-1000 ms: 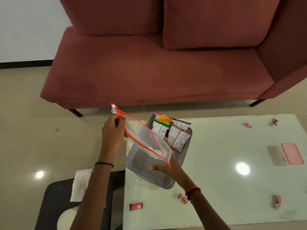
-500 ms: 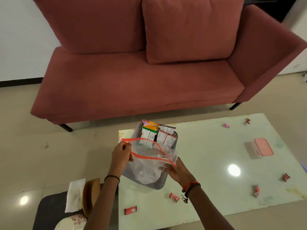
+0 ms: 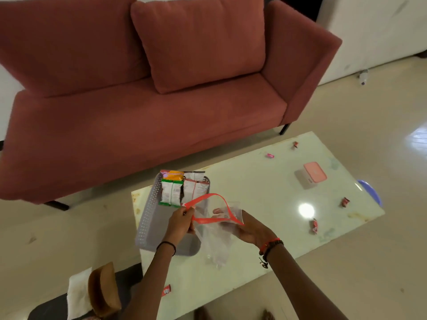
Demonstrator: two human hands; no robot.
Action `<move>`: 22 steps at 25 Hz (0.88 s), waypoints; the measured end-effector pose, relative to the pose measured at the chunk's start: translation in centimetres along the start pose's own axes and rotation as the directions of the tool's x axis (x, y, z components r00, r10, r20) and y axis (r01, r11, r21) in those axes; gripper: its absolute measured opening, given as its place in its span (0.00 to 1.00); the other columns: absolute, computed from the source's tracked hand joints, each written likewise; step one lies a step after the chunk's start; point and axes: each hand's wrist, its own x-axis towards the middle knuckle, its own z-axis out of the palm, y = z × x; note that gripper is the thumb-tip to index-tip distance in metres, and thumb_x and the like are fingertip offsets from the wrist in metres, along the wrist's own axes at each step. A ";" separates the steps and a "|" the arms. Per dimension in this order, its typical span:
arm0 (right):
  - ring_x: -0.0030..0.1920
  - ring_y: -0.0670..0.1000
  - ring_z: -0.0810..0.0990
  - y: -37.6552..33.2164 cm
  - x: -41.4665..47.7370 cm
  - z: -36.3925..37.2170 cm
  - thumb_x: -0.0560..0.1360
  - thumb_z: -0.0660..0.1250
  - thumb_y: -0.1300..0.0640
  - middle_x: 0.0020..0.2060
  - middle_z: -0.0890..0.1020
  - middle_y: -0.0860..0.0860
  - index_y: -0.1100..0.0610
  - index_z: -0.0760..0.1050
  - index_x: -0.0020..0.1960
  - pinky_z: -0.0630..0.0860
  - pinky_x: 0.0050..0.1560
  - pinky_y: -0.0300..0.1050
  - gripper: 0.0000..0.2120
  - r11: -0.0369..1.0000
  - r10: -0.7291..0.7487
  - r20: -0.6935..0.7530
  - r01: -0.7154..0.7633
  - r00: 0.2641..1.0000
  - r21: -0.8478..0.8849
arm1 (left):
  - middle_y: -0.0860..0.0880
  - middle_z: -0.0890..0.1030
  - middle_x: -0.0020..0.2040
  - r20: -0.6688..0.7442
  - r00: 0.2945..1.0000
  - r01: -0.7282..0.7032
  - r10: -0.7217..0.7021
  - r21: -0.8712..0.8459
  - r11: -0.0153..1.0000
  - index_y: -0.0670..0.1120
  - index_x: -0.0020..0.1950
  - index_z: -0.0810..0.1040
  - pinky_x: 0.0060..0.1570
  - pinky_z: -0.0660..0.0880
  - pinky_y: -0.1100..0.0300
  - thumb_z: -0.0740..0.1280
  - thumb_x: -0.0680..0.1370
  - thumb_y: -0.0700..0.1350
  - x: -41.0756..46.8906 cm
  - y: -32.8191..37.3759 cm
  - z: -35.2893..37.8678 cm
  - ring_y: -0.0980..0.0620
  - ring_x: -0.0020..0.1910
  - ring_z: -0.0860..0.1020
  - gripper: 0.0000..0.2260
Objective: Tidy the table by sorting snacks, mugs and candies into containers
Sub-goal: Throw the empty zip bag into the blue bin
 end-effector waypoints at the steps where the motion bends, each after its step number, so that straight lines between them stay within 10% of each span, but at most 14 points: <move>1: 0.39 0.47 0.84 -0.4 -1.0 -1.5 0.78 0.58 0.69 0.42 0.84 0.54 0.63 0.80 0.47 0.81 0.42 0.35 0.12 0.999 -0.023 -0.058 0.025 0.998 0.030 | 0.46 0.73 0.28 0.014 1.000 -0.012 0.012 0.011 1.000 0.43 0.40 0.73 0.33 0.74 0.57 0.58 0.81 0.50 -0.2 0.5 1.4 0.50 0.26 0.71 0.15; 5: 0.35 0.47 0.81 -2.1 -5.4 -7.2 0.79 0.57 0.68 0.33 0.83 0.54 0.62 0.77 0.44 0.76 0.37 0.35 0.11 0.975 -0.102 -0.221 0.142 0.970 0.171 | 0.47 0.72 0.29 -0.005 0.999 -0.032 0.033 0.080 0.996 0.43 0.38 0.71 0.25 0.71 0.61 0.59 0.81 0.51 -1.1 1.8 7.0 0.52 0.23 0.70 0.16; 22: 0.29 0.47 0.69 -8.8 -22.4 -36.1 0.76 0.59 0.71 0.24 0.74 0.49 0.55 0.77 0.29 0.70 0.29 0.32 0.21 0.867 -0.204 -0.567 0.416 0.798 0.273 | 0.42 0.78 0.55 0.023 0.965 -0.249 0.261 0.384 0.889 0.39 0.54 0.75 0.50 0.70 0.57 0.58 0.76 0.36 -5.7 5.3 38.9 0.44 0.54 0.76 0.10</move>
